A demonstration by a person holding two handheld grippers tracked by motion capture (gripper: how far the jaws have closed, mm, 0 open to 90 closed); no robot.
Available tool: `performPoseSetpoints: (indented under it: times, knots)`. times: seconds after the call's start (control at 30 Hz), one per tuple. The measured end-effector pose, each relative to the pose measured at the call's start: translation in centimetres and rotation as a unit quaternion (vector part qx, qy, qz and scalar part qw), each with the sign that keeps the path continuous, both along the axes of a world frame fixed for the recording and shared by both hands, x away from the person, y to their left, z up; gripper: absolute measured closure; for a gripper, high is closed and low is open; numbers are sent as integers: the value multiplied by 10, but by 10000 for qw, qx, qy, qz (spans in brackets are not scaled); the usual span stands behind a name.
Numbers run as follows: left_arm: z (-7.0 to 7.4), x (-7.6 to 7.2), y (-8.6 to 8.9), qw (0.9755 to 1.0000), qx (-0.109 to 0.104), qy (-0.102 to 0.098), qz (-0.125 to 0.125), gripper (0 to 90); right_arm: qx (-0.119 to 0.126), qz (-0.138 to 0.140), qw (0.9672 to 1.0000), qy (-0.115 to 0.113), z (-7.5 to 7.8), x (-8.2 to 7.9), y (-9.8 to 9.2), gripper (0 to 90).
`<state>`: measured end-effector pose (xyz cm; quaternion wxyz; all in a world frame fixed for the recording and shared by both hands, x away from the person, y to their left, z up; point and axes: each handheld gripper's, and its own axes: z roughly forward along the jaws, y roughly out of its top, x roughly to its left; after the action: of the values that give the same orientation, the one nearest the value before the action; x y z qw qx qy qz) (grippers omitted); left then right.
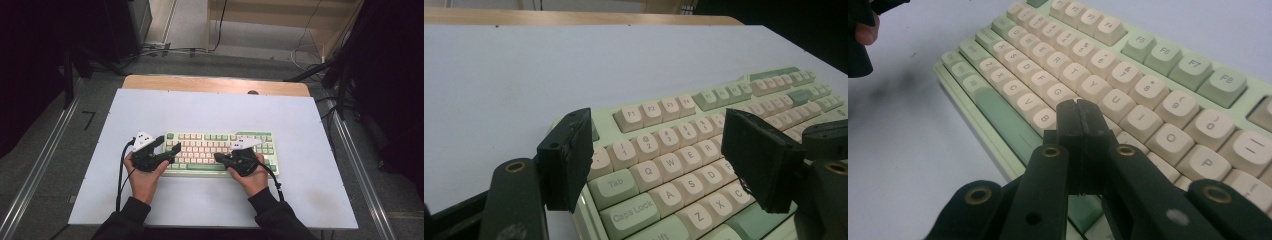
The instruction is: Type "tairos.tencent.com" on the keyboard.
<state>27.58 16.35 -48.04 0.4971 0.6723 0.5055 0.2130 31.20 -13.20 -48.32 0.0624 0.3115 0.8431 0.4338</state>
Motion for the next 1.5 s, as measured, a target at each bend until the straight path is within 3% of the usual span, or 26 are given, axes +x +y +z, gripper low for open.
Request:
performPoseSetpoints:
  times: [0.47, 1.5]
  knots:
    - [-1, -2, 2, 10000, 19, 9, 29, 292, -201, 139, 9997, -1, -5, 2, 16, 877]
    - [-1, -2, 3, 10000, 4, 43, 19, 294, -292, 96, 9995, 8, -7, 3, 17, 877]
